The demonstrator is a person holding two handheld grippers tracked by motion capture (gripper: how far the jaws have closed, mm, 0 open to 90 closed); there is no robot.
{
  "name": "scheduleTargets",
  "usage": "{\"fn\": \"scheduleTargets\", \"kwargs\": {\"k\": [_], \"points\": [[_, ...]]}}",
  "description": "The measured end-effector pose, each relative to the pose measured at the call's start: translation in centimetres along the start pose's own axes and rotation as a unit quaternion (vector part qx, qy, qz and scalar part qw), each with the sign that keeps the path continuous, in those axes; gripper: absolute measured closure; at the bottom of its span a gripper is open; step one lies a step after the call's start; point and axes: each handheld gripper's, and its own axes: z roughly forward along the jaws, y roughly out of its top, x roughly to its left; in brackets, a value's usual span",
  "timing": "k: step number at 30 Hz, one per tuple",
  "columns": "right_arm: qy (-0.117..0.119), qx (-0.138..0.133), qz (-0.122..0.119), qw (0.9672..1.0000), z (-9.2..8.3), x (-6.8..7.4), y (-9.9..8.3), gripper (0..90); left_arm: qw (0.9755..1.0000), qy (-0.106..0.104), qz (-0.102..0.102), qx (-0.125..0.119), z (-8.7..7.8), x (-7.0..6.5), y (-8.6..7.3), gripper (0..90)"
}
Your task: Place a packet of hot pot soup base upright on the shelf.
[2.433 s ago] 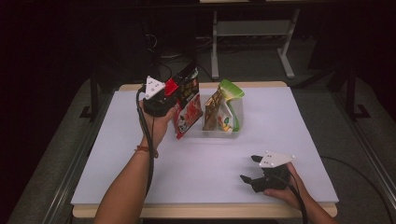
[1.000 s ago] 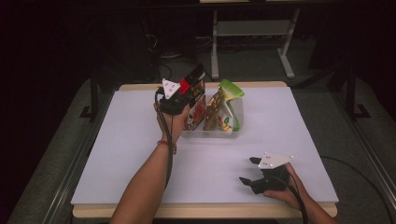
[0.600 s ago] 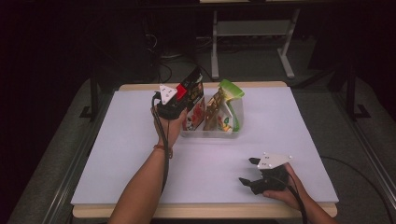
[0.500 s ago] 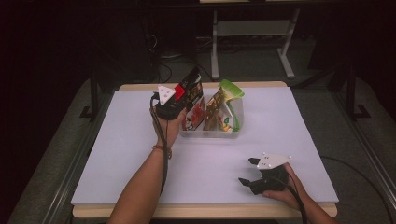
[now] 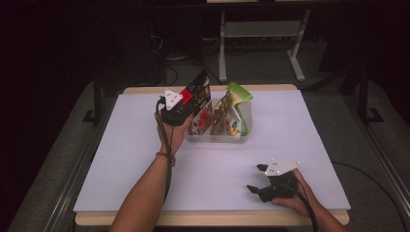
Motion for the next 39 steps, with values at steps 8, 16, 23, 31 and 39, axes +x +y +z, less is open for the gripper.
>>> {"fn": "scheduleTargets", "kwargs": {"k": [8, 16, 23, 31, 39], "points": [[0.001, 0.004, -0.002, 1.0, 0.0, 0.0, 0.0, 20.0, 1.0, -0.007, 0.005, 0.005, -0.1, 0.2, 0.0, 72.7], [0.0, 0.004, -0.003, 1.0, 0.0, 0.0, 0.0, 20.1, 0.9998, -0.016, 0.008, 0.01, -0.2, 0.3, 0.0, 71.4], [0.001, 0.006, -0.002, 1.0, 0.0, 0.0, 0.0, 20.1, 0.9994, -0.031, 0.012, 0.011, -0.6, 0.6, 0.1, 67.7], [0.0, 0.004, 0.0, 1.0, 0.0, -0.1, 0.0, 20.3, 0.9982, -0.054, 0.024, 0.01, -1.5, 0.9, 0.3, 61.6], [0.0, 0.005, -0.001, 1.0, -0.1, 0.0, 0.1, 20.3, 0.9969, -0.066, 0.04, 0.015, -2.1, 1.1, 0.4, 58.6]]}}
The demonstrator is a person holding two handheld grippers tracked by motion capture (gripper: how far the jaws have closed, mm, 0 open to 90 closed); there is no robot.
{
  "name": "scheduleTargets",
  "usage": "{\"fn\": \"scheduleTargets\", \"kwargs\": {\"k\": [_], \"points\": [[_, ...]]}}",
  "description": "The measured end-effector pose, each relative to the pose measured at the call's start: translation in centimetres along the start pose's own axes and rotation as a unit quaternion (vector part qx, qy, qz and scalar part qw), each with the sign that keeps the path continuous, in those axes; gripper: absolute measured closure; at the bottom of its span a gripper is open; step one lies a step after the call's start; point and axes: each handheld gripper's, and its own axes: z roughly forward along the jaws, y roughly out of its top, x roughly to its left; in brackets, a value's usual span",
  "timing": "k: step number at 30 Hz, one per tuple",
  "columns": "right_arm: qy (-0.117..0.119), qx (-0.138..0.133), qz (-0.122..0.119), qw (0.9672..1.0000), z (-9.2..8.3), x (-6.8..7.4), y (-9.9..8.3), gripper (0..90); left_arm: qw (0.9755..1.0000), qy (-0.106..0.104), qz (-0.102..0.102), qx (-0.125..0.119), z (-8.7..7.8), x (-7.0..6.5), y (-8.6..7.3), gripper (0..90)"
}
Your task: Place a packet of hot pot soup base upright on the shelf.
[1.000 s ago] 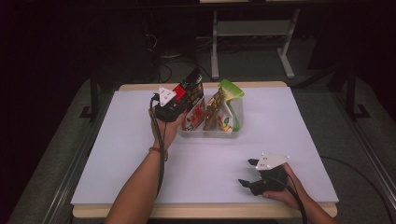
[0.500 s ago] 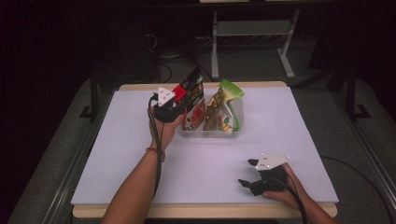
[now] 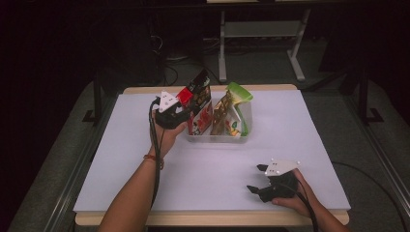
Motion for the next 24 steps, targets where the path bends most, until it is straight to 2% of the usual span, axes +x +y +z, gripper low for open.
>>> {"fn": "scheduleTargets", "kwargs": {"k": [9, 20, 24], "points": [[-0.008, -0.007, 0.002, 0.9999, -0.4, -0.2, 0.1, 20.3, 0.9996, -0.02, 0.02, 0.01, -0.7, 0.0, 0.0, 49.7], [-0.019, -0.01, -0.002, 0.9998, -0.7, -0.3, 0.2, 20.3, 0.9987, -0.032, 0.035, 0.018, -2.2, -0.2, 0.1, 39.7], [-0.019, -0.011, -0.003, 0.9997, -0.8, -0.2, 0.2, 20.3, 0.9982, -0.032, 0.045, 0.021, -2.8, -0.2, 0.2, 38.8]]}}
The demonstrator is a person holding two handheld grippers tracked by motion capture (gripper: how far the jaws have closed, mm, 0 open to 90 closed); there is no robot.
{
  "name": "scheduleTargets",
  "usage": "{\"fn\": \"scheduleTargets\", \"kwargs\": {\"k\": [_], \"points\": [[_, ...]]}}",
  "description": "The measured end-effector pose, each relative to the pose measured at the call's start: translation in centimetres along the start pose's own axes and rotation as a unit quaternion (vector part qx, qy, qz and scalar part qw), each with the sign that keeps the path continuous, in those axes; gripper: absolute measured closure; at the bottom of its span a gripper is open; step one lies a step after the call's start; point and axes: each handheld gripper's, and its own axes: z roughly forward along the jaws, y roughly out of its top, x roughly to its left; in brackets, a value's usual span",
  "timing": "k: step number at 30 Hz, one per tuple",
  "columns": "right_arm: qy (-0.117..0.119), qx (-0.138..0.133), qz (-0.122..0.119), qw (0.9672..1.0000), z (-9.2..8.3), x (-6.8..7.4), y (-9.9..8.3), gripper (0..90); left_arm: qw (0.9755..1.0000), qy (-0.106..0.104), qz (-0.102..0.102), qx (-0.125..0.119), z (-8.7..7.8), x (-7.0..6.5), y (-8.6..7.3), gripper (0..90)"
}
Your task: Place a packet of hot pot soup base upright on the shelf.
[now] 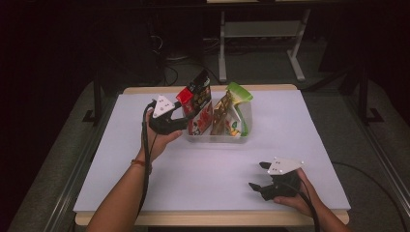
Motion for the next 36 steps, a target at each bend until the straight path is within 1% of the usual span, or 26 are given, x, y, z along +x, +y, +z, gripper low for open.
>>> {"fn": "scheduleTargets", "kwargs": {"k": [8, 10, 12, 16, 18, 20, 23, 25, 27, 32, 36], "points": [[-0.001, 0.0, 0.0, 1.0, 0.0, 0.0, 0.0, 20.3, 0.9999, -0.005, 0.013, 0.002, -0.9, 0.1, 0.0, 35.4], [-0.003, 0.001, 0.0, 1.0, 0.0, 0.0, 0.0, 20.3, 0.9998, -0.002, 0.017, 0.001, -1.1, 0.0, -0.1, 34.5], [-0.003, 0.0, -0.001, 1.0, 0.0, 0.0, 0.0, 20.3, 0.9998, -0.009, 0.019, 0.002, -1.4, 0.0, -0.2, 33.6], [-0.005, -0.001, -0.001, 1.0, -0.1, -0.1, 0.0, 20.3, 0.9994, -0.014, 0.03, 0.011, -1.6, 0.0, -0.4, 30.1], [-0.006, -0.001, 0.001, 1.0, -0.1, -0.2, 0.0, 20.3, 0.9992, -0.012, 0.036, 0.014, -1.6, -0.1, -0.5, 29.3], [-0.007, -0.003, -0.001, 1.0, -0.2, -0.2, 0.1, 20.3, 0.9989, -0.023, 0.037, 0.016, -1.7, -0.1, -0.6, 27.0], [-0.009, -0.004, 0.002, 0.9999, -0.4, -0.3, 0.1, 20.3, 0.9987, -0.022, 0.039, 0.025, -1.6, -0.1, -0.9, 25.3], [-0.01, -0.005, 0.002, 0.9999, -0.4, -0.3, 0.1, 20.3, 0.9987, -0.026, 0.035, 0.027, -1.6, 0.0, -1.1, 23.7], [-0.01, -0.005, 0.001, 0.9999, -0.4, -0.3, 0.1, 20.3, 0.9983, -0.027, 0.042, 0.032, -1.6, 0.0, -1.3, 22.6], [-0.012, -0.006, 0.001, 0.9999, -0.5, -0.4, 0.1, 20.3, 0.9976, -0.032, 0.045, 0.041, -1.6, 0.1, -1.9, 20.6], [-0.013, -0.006, 0.002, 0.9999, -0.6, -0.4, 0.0, 20.3, 0.997, -0.032, 0.049, 0.05, -1.7, 0.2, -2.4, 20.2]]}}
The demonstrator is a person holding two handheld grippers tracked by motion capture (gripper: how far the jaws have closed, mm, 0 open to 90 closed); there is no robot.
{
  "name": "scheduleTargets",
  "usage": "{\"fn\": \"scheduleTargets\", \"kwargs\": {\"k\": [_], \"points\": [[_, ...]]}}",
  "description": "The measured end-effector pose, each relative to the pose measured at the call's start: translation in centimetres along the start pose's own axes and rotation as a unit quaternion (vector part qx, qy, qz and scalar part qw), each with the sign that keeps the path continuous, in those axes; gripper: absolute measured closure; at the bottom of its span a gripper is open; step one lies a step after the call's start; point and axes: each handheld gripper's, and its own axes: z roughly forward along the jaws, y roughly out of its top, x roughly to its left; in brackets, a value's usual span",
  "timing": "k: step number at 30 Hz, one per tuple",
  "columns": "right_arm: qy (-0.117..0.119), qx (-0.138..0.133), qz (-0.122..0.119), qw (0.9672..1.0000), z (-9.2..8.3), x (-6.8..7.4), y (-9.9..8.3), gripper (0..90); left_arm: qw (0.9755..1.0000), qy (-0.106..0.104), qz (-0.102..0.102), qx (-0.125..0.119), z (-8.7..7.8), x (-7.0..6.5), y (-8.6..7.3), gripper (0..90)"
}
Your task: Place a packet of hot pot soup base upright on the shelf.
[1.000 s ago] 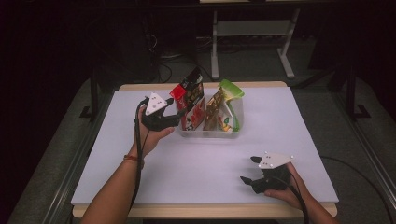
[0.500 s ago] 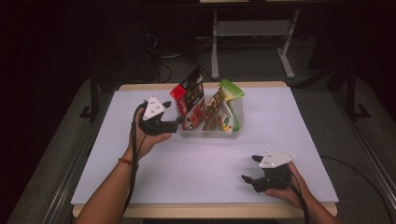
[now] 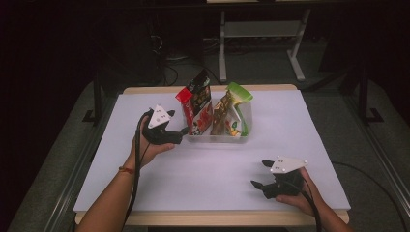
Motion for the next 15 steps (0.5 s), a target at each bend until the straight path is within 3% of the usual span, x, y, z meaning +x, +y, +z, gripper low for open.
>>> {"fn": "scheduleTargets", "kwargs": {"k": [15], "points": [[-0.009, -0.005, 0.001, 1.0, -0.3, -0.2, 0.0, 20.3, 0.9992, 0.001, 0.018, 0.035, -0.4, 0.1, -2.1, 18.6]]}}
